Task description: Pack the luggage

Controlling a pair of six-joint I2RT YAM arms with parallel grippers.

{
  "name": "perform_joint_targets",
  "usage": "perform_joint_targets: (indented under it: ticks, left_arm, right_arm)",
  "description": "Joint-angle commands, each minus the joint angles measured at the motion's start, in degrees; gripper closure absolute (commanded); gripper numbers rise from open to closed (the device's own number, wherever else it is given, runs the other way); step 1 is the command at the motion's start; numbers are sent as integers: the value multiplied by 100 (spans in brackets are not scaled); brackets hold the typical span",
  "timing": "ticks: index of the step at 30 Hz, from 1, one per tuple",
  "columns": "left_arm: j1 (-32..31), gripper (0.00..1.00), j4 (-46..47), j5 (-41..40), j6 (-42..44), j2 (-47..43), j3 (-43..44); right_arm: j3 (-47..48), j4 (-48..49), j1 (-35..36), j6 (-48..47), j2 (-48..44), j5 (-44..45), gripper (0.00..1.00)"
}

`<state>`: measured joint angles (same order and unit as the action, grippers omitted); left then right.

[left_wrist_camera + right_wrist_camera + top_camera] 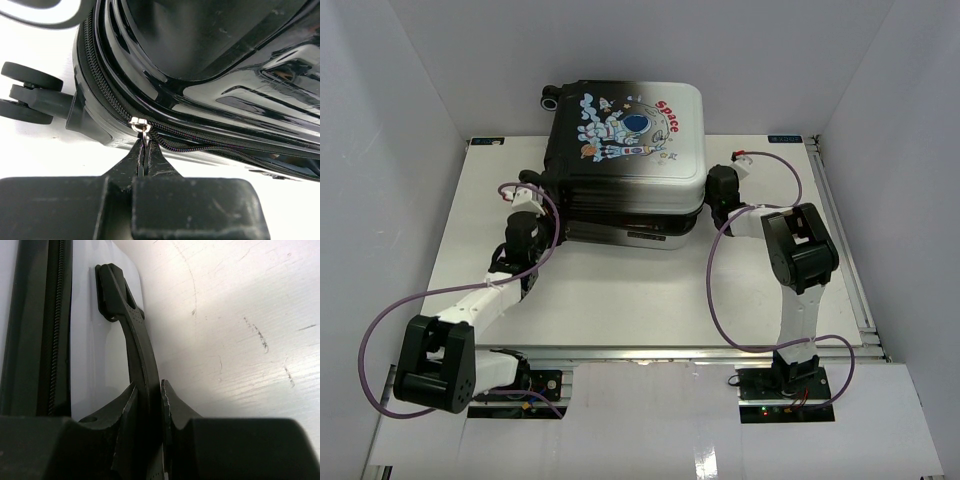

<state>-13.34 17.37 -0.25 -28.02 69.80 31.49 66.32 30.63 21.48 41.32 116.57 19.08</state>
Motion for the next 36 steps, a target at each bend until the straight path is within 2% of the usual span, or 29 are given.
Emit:
perform_joint_targets:
  ticks: [1,3,6,9,14,21,25,31,36]
  left_arm:
    - [-855,100,490,3115,-149,-150,708]
    - [-863,100,67,2909,76,-385,892]
    - [-863,100,-921,2195,604,-847,1112]
    - [-867,100,-1507,2322,1004,-1004,1486]
    - [-959,100,-1332,2899,1073,-707,1553]
    - [-1285,100,-548,2580,782,-46,1518]
    - [-1708,100,-250,2182,863,479,1802]
    - [-2086,100,206,2026,928,1401,2136]
    - [-2374,100,493,1895,964,1623,2138]
  right_arm:
    - [416,-835,1146,-376,406,-791,92]
    - [547,-948,1148,-516,483,-715,92]
    - [667,-1208,1148,-779,534,-486,92]
    - [746,-1353,1148,-906,538,-402,92]
    - [933,-1663,1241,-1057,499,-210,92]
    - [1181,-1764,1493,-712,782,-449,92]
    - [892,-1429,1571,-360,805,-723,92]
    - [477,-894,1790,-127,610,-760,92]
    - [201,-625,2126,-77,437,-541,92]
